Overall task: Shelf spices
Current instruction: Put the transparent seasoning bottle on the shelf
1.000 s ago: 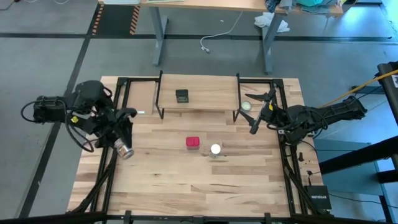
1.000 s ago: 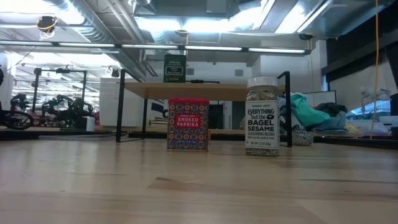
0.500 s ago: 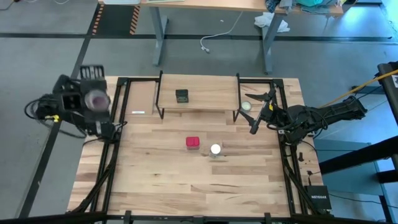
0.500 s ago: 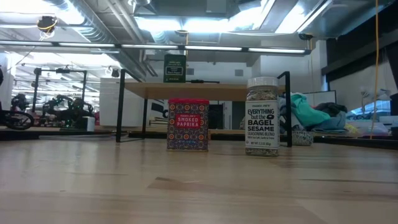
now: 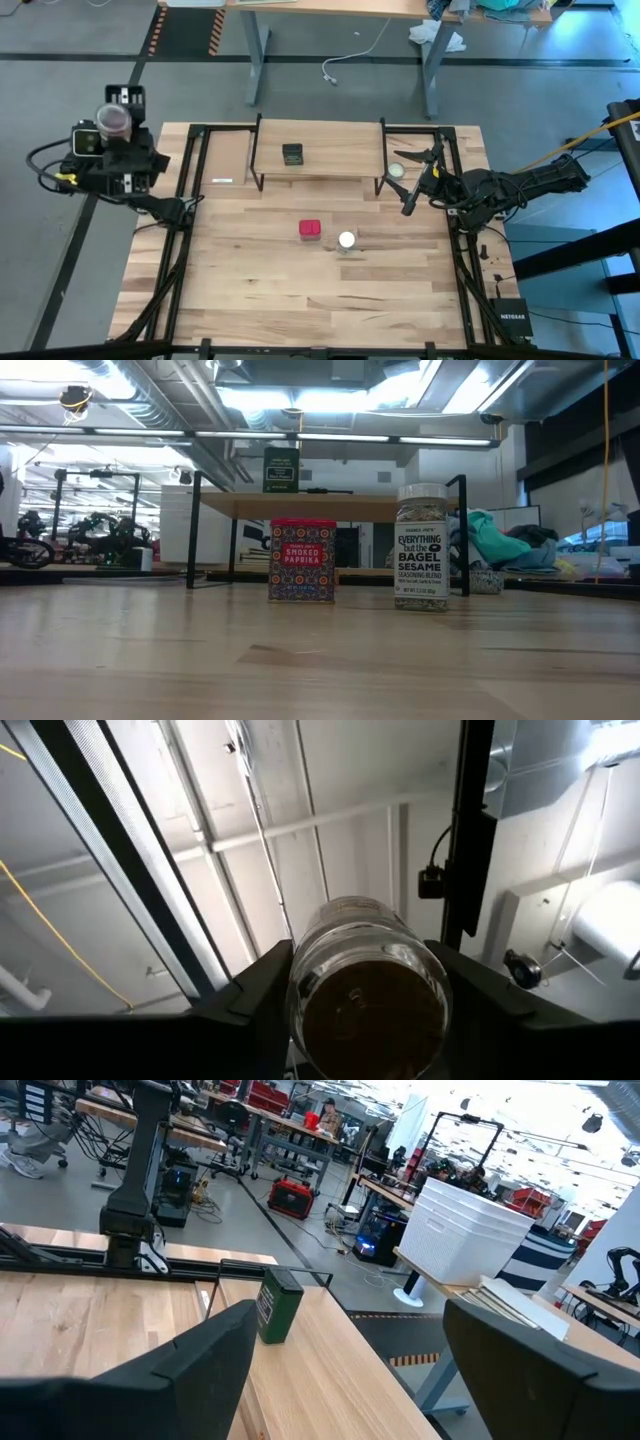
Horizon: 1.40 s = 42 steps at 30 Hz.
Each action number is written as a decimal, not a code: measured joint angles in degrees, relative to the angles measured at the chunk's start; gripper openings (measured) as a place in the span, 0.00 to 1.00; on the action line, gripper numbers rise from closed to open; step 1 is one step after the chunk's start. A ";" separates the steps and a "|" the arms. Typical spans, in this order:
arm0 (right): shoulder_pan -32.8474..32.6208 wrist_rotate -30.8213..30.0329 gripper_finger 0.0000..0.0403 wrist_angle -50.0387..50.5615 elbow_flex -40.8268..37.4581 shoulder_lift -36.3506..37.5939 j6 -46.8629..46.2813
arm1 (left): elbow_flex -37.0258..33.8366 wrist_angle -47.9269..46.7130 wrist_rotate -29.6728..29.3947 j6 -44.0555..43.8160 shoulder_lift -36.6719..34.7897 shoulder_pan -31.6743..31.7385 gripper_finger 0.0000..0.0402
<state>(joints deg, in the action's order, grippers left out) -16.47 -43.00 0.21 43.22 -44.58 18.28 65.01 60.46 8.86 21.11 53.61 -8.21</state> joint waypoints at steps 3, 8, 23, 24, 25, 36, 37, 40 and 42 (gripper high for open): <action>-0.02 0.09 0.81 -0.01 0.00 0.00 0.00 | 0.00 -0.86 0.16 0.05 0.01 -0.04 0.44; -0.02 0.11 0.81 -0.02 0.00 0.00 0.00 | 0.00 -4.59 0.12 0.88 -0.30 -0.02 0.44; -0.01 0.09 0.81 0.00 0.00 0.00 0.00 | -0.07 -70.21 -25.08 10.04 -2.23 1.89 0.44; 0.00 -0.01 0.81 -0.03 0.00 0.01 0.00 | -0.09 -74.01 -25.26 9.23 -2.04 2.31 0.44; 0.00 -0.12 0.81 -0.07 0.00 0.02 0.00 | -0.07 -77.13 -25.31 8.56 -2.00 2.61 0.44; -0.01 -0.45 0.81 -0.24 0.00 -0.68 0.00 | 0.04 -113.75 -21.82 -11.98 4.23 6.02 0.44; 0.00 -0.46 0.81 -0.16 0.00 -0.76 0.00 | 0.03 -116.85 -21.39 -13.71 5.49 6.30 0.44; 0.00 -0.61 0.81 -0.55 0.00 -1.30 0.00 | 0.02 -123.28 -21.19 -17.25 9.45 7.17 0.44; 0.00 -1.06 0.81 -0.45 0.00 -1.67 0.02 | 0.02 -125.18 -21.46 -17.55 11.72 7.95 0.44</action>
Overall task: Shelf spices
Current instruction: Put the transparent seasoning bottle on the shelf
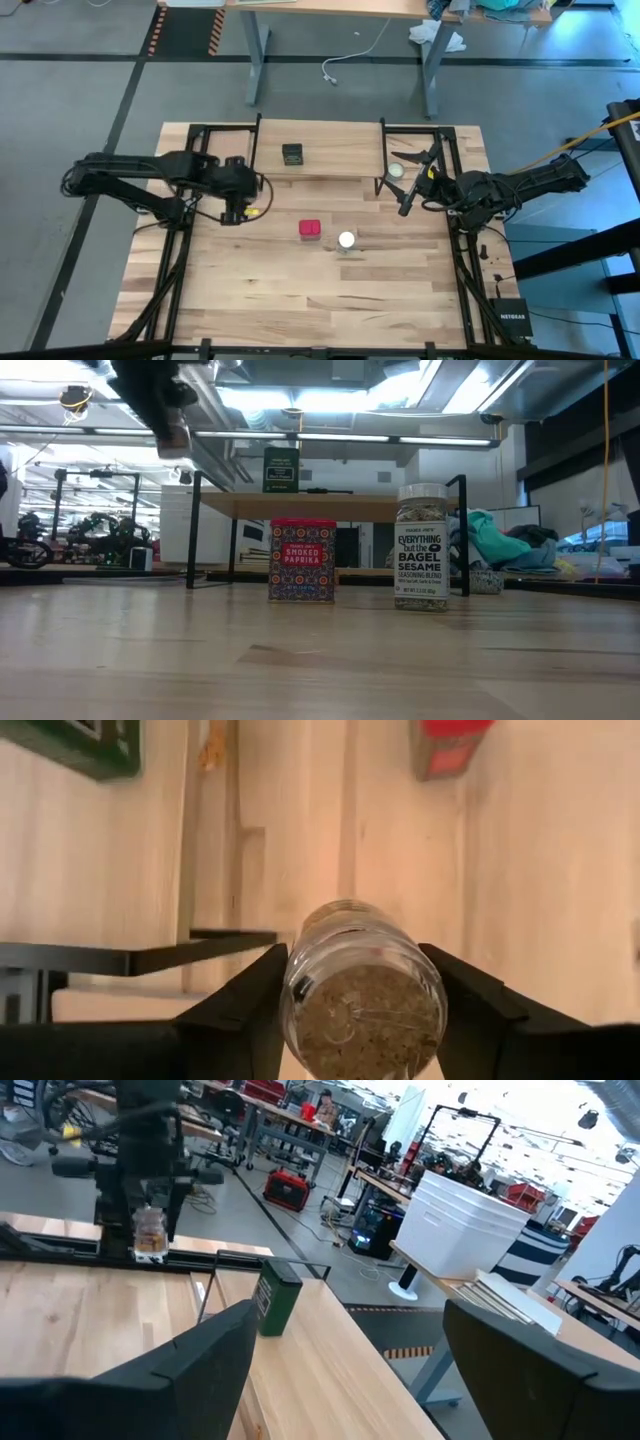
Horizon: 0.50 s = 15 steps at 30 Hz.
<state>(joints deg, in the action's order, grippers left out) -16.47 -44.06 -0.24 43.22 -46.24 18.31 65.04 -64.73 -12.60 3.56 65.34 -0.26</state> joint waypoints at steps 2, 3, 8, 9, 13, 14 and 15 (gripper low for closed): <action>0.13 -0.33 0.81 -0.37 0.00 -0.42 -0.01 | 0.20 0.44 -0.04 1.55 2.11 0.70 0.44; 0.45 -0.26 0.81 -0.31 0.00 -0.49 0.00 | 0.74 0.60 -0.02 2.53 3.27 0.98 0.44; 2.70 1.25 0.81 -0.23 0.00 -1.03 -0.74 | 7.69 0.68 -1.50 8.26 7.78 3.23 0.44; 2.90 1.69 0.81 -0.23 0.00 -1.27 -0.97 | 9.38 0.01 -2.27 9.56 8.71 4.04 0.44; 3.04 3.58 0.81 0.07 0.00 -1.80 -1.12 | 14.98 -2.71 -2.66 15.15 11.34 8.02 0.44; 3.04 3.62 0.81 -0.03 0.00 -1.97 -1.10 | 15.86 -2.50 -2.66 16.65 11.76 9.30 0.44; 3.04 3.62 0.81 -0.18 0.00 -2.03 -1.04 | 16.46 -2.14 -2.65 18.20 12.31 10.48 0.44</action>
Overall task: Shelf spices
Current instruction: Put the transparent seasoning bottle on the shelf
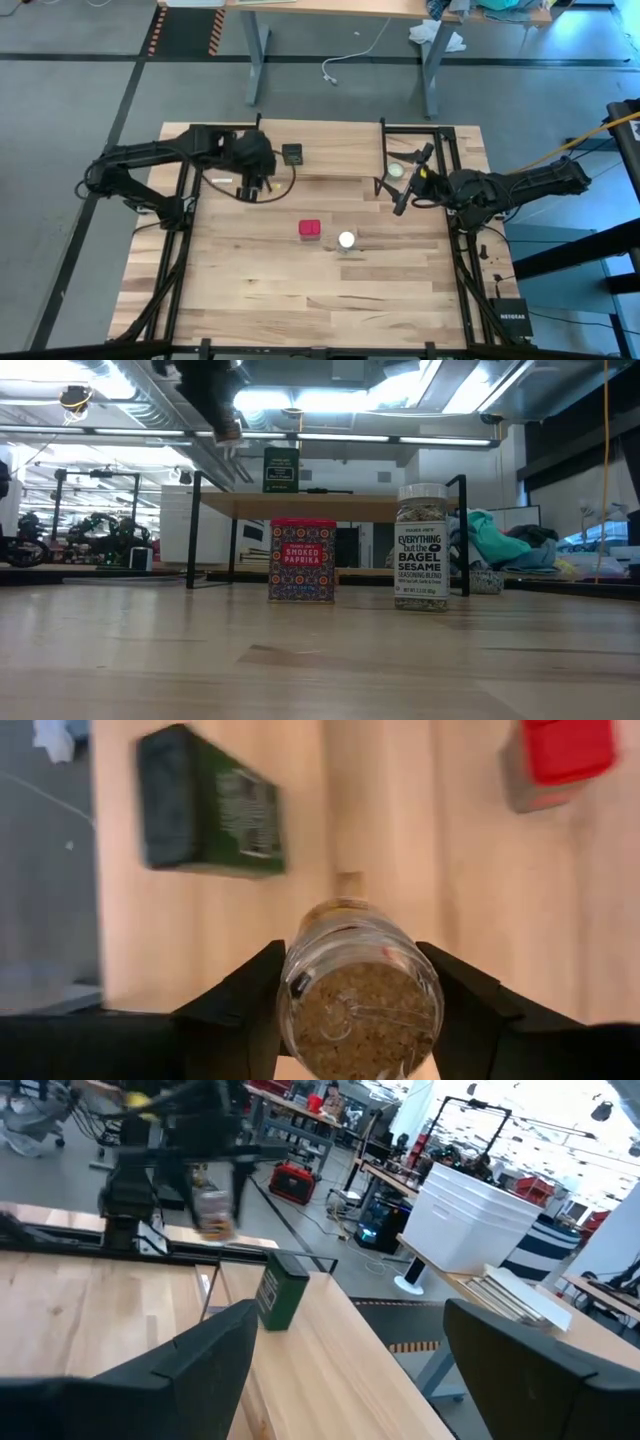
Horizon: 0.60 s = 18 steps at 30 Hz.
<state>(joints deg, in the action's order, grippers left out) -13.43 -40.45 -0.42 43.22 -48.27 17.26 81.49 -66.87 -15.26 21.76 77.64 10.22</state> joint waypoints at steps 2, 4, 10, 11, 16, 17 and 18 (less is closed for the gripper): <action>0.00 0.00 0.81 0.16 0.00 -0.10 0.56 | 0.54 -0.28 -0.03 2.86 1.12 2.46 0.44; 0.00 -0.01 0.81 0.14 0.00 -0.08 0.61 | 0.59 -0.40 0.68 5.26 2.06 4.75 0.44; 0.00 -0.02 0.81 0.12 0.00 -0.07 0.61 | 0.64 -0.17 5.74 10.47 4.64 10.44 0.44; -0.02 0.00 0.81 0.10 0.00 -0.07 0.63 | 0.64 -0.02 6.37 11.09 4.86 11.19 0.44; -0.02 0.00 0.81 0.10 0.00 -0.07 0.61 | 0.64 0.30 10.54 13.74 6.47 14.51 0.44; -0.02 0.00 0.81 0.10 0.00 -0.07 0.62 | 0.61 0.30 10.93 14.25 6.84 14.99 0.44; -0.02 0.00 0.81 0.10 0.00 -0.07 0.61 | 0.61 0.28 10.98 14.62 7.39 15.45 0.44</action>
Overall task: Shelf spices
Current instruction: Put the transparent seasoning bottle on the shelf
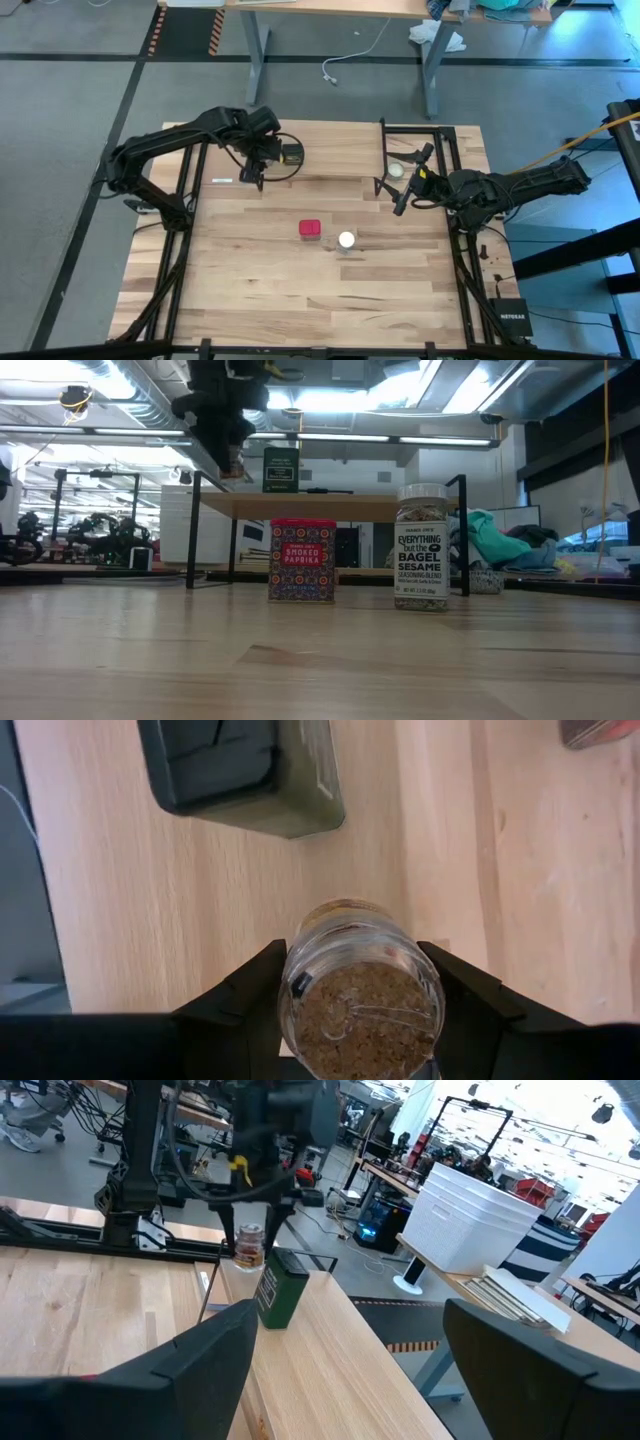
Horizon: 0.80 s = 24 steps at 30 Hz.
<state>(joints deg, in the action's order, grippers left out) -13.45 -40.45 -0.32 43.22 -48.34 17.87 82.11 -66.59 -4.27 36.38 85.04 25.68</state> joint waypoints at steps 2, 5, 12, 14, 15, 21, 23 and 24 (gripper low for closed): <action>0.00 0.00 0.81 0.00 0.00 0.00 0.01 | 0.00 0.01 0.13 0.69 0.59 0.79 0.44; 0.00 0.00 0.81 0.00 0.00 0.00 0.01 | 0.00 0.21 0.57 1.83 1.77 1.88 0.44; 0.00 -0.02 0.81 -0.07 0.00 0.00 0.00 | 0.08 0.59 2.62 2.00 4.16 3.55 0.44; 0.00 -0.01 0.81 -0.04 0.00 0.00 0.00 | 0.13 1.00 3.11 1.99 4.33 3.55 0.44; 0.00 0.00 0.81 -0.04 0.00 0.00 0.00 | 0.13 1.25 3.17 1.99 4.35 3.43 0.44; 0.00 -0.01 0.81 0.00 0.00 0.00 0.00 | 0.07 2.12 1.36 -1.07 4.11 3.08 0.49; 0.00 -0.01 0.81 0.02 0.00 0.00 0.00 | 0.39 1.11 0.46 -2.08 4.11 3.09 0.57; 0.00 -0.02 0.81 0.02 0.00 0.00 0.00 | 0.59 0.64 0.42 -2.74 4.11 3.08 0.60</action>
<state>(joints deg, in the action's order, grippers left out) -13.45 -40.47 -0.30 43.22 -48.34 17.87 82.70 -65.94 -3.85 33.65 89.14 28.75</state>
